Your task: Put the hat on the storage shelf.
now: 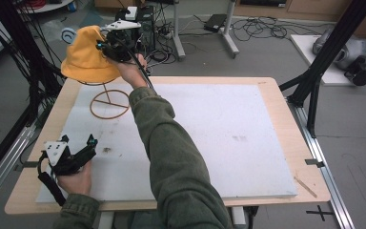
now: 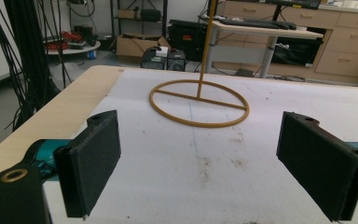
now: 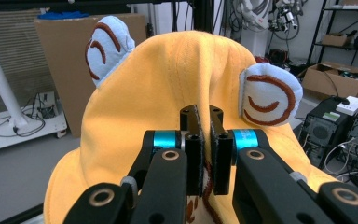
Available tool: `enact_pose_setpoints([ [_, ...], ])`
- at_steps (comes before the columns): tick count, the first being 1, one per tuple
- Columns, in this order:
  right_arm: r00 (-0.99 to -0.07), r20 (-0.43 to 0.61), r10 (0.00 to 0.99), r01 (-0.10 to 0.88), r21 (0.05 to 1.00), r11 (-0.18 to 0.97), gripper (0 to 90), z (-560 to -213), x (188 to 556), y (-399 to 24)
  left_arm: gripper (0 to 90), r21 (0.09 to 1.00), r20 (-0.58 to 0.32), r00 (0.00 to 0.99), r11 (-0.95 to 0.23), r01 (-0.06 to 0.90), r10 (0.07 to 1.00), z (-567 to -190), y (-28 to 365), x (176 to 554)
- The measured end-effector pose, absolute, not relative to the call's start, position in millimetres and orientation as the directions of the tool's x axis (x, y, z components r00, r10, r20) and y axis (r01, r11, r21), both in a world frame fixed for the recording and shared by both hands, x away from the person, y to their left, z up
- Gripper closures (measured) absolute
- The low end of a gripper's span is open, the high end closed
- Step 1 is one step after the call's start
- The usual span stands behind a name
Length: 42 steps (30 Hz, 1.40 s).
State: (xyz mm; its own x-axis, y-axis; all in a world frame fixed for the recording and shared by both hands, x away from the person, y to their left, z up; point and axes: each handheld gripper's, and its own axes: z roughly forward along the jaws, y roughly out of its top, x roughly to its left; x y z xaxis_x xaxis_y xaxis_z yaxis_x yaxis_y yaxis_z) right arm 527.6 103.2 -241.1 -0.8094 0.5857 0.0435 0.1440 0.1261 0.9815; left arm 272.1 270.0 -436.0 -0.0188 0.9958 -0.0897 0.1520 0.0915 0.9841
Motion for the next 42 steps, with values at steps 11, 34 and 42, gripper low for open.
enact_pose_setpoints([
  [11,-0.804,0.108,0.585,0.212,0.971,0.112,40.4,-245,534,100,13.9,0.983,-0.095,-0.023,0.098,0.153,0.995,-437,273,274],
  [34,-0.526,0.0,0.851,0.062,0.997,0.038,22.6,-196,471,-118,13.9,0.986,-0.077,-0.017,0.079,0.148,0.997,-433,265,274],
  [42,-0.403,-0.004,0.915,0.014,1.0,0.011,21.6,-194,422,-201,13.9,0.988,-0.064,-0.011,0.065,0.141,0.998,-428,258,277],
])
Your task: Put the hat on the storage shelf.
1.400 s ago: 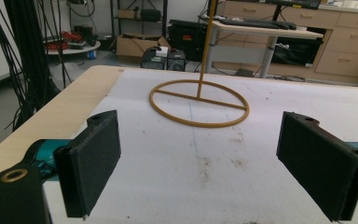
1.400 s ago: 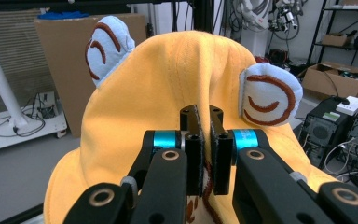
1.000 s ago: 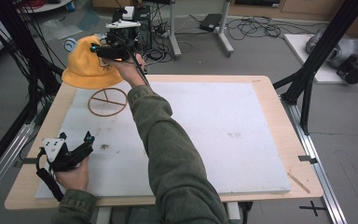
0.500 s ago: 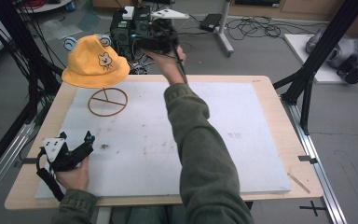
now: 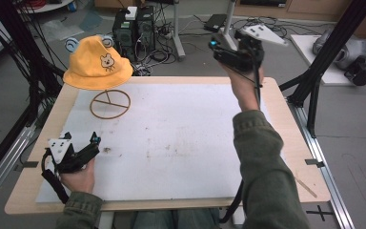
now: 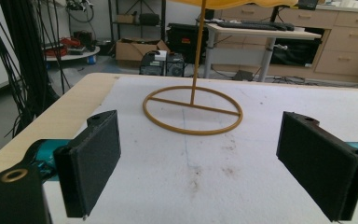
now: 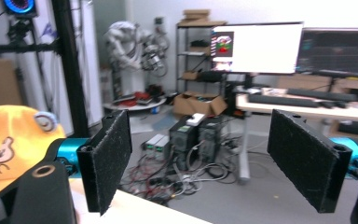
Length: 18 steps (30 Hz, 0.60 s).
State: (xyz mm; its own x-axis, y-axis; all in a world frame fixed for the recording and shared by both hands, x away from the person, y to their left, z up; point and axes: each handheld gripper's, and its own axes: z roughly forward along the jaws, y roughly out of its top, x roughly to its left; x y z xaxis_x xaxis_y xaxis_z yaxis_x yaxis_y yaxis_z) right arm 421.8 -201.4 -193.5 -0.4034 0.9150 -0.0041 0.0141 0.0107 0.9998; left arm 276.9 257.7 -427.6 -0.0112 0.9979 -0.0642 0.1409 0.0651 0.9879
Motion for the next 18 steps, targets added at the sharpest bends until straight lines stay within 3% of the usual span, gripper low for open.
enact_pose_setpoints([
  [9,-0.269,-0.032,0.963,-0.012,0.999,0.03,20.9,-234,365,-249,13.9,0.987,-0.066,-0.015,0.067,0.145,0.998,-428,254,279],
  [18,-0.231,-0.019,0.973,-0.049,0.999,0.008,20.9,-270,325,-275,13.9,0.987,-0.067,-0.025,0.07,0.145,0.997,-428,256,278],
])
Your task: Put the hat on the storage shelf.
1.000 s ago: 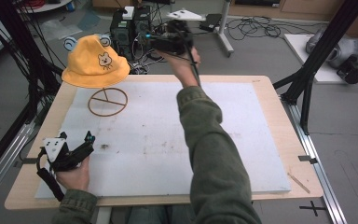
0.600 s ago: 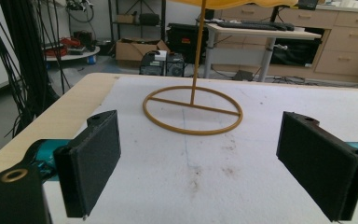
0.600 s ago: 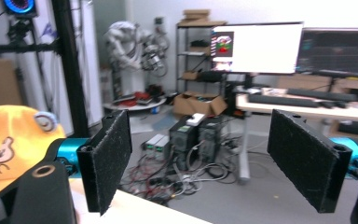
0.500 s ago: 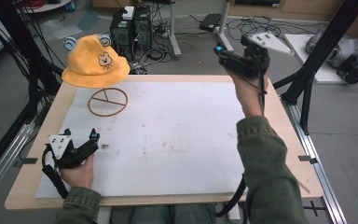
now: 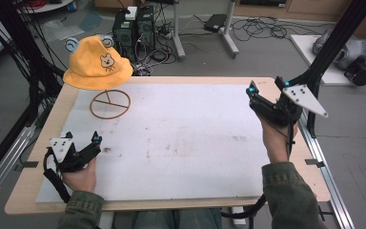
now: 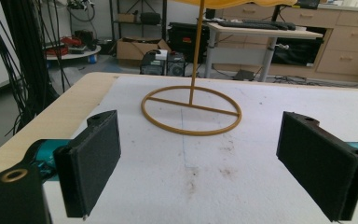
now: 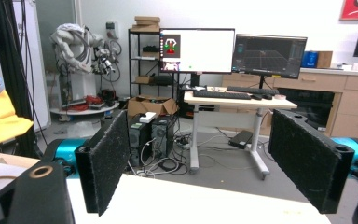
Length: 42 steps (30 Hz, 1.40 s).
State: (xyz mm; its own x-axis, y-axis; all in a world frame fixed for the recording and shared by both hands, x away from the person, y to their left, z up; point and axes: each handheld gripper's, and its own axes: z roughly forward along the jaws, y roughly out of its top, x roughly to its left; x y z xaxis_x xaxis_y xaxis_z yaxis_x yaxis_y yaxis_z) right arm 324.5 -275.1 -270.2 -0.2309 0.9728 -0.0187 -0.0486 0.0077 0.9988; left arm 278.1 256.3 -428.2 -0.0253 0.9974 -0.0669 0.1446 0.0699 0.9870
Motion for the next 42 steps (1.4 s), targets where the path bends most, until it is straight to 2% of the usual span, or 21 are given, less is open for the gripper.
enact_pose_setpoints([
  [10,-0.21,0.027,0.977,0.024,0.999,-0.022,20.9,-350,299,-284,13.9,0.987,-0.063,-0.033,0.067,0.149,0.997,-429,257,278],
  [20,-0.172,0.083,0.982,0.085,0.994,-0.069,20.9,-410,287,-294,13.9,0.986,-0.053,-0.035,0.058,0.156,0.998,-430,258,276],
  [42,-0.182,0.035,0.983,0.09,0.996,-0.019,20.6,-418,289,-288,13.9,0.986,-0.053,-0.036,0.058,0.157,0.998,-431,259,276],
])
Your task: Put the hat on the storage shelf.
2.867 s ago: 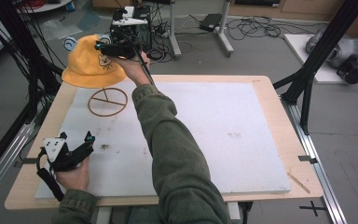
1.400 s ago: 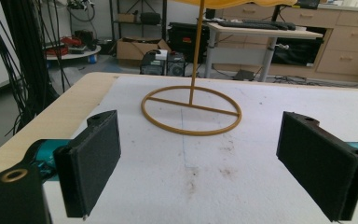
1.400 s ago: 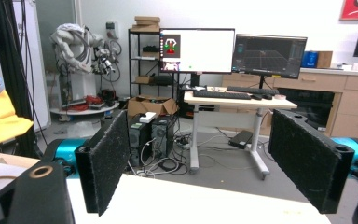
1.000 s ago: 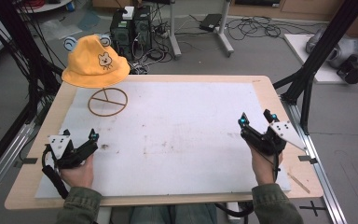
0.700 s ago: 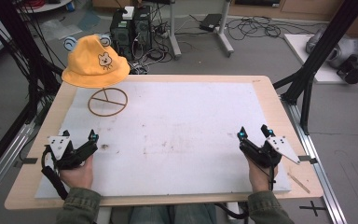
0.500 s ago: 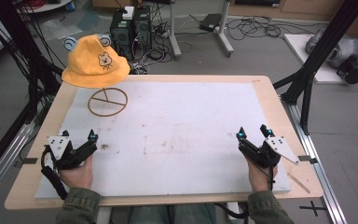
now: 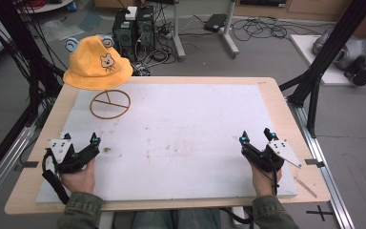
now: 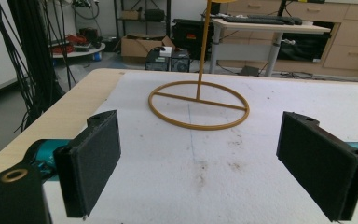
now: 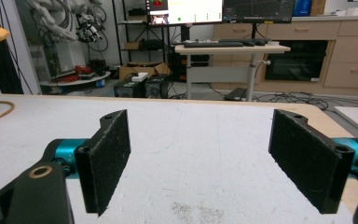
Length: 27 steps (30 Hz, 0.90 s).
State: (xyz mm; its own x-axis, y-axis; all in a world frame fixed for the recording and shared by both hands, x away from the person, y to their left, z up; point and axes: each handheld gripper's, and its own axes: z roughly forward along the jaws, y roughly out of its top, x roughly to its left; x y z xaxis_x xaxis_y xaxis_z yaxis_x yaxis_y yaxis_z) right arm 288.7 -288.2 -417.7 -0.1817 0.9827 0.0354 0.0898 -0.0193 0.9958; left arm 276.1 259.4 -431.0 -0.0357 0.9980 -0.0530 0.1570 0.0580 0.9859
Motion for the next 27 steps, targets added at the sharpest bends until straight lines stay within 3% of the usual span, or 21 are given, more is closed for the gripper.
enact_pose_setpoints([
  [27,-0.159,0.055,0.986,0.101,0.994,-0.039,18.6,-423.6,285.3,-295.1,13.9,0.988,-0.04,-0.017,0.042,0.15,0.999,-428.3,250.2,277.0],
])
